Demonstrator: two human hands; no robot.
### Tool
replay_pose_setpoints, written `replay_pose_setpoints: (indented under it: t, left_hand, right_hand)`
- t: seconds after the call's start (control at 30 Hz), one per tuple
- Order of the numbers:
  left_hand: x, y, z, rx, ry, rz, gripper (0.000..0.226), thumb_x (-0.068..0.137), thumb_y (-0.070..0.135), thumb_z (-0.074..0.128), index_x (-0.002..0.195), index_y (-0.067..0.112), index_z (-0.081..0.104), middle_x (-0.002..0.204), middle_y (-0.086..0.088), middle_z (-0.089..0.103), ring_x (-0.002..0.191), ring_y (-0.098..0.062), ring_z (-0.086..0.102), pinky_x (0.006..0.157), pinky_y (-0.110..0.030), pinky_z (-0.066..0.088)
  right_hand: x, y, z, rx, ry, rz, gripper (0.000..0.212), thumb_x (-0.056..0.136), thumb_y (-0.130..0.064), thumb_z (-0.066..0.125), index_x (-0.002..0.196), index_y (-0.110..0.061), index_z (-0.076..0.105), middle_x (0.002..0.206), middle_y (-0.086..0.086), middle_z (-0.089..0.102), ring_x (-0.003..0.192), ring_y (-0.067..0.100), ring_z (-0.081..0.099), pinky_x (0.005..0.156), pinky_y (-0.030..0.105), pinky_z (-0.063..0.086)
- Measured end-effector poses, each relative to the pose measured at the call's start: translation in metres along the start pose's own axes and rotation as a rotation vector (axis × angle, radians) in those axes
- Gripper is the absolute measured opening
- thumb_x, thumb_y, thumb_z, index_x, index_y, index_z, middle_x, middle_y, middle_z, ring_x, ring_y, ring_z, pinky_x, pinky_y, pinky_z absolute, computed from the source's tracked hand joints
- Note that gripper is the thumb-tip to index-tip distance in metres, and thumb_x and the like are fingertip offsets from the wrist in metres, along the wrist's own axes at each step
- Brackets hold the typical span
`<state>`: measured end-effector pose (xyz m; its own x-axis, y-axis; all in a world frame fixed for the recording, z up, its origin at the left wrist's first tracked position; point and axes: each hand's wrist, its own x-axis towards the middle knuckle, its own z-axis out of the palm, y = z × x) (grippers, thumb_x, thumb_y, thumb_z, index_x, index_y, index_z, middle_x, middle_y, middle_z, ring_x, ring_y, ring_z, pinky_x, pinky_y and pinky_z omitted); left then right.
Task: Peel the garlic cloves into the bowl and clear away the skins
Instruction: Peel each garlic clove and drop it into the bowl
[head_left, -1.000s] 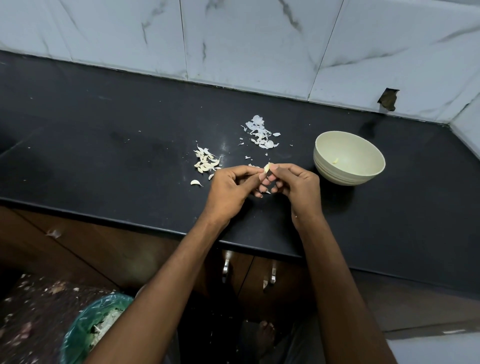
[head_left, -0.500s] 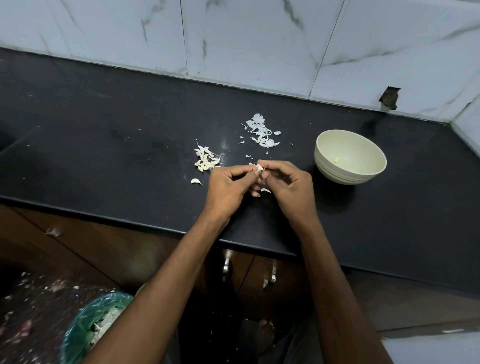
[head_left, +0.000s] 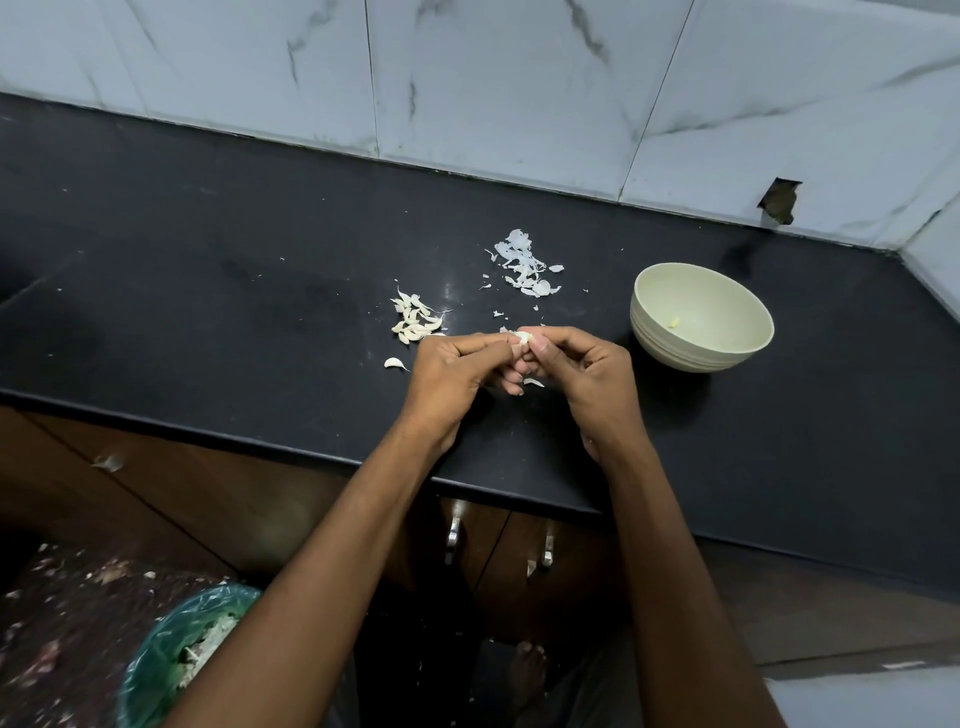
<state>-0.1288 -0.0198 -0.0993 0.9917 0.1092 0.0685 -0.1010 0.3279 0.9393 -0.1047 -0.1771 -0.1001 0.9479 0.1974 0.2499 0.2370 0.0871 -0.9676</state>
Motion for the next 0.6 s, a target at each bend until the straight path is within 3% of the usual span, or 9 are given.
replay_pose_setpoints:
  t: [0.3,0.5,0.6]
  left_hand:
    - [0.001,0.011,-0.007,-0.081,-0.080,-0.139,0.014,0.090,-0.006,0.063,0.087,-0.008,0.076,0.072,-0.019,0.068,0.062,-0.020,0.062,0.057,-0.027,0.053]
    - [0.002,0.020,-0.009,-0.146,-0.126,-0.204,0.017,0.089,-0.004,0.060,0.083,-0.005,0.076,0.073,-0.016,0.069,0.062,-0.017,0.062,0.057,-0.024,0.052]
    - [0.002,0.022,-0.010,-0.155,-0.144,-0.228,0.017,0.088,-0.003,0.059,0.084,-0.004,0.076,0.075,-0.016,0.070,0.062,-0.016,0.062,0.057,-0.024,0.052]
  right_hand:
    - [-0.002,-0.002,0.000,0.018,-0.034,0.025,0.016,0.100,-0.008,0.066,0.111,-0.004,0.077,0.094,0.022,0.076,0.089,0.027,0.073,0.094,0.045,0.059]
    - [-0.002,-0.003,0.002,0.094,-0.052,0.066,0.018,0.102,-0.007,0.062,0.113,-0.004,0.075,0.096,0.018,0.076,0.090,0.023,0.074,0.091,0.038,0.059]
    - [-0.002,-0.003,0.002,0.115,-0.057,0.080,0.018,0.102,-0.008,0.062,0.114,-0.004,0.075,0.096,0.019,0.075,0.091,0.024,0.074,0.095,0.046,0.058]
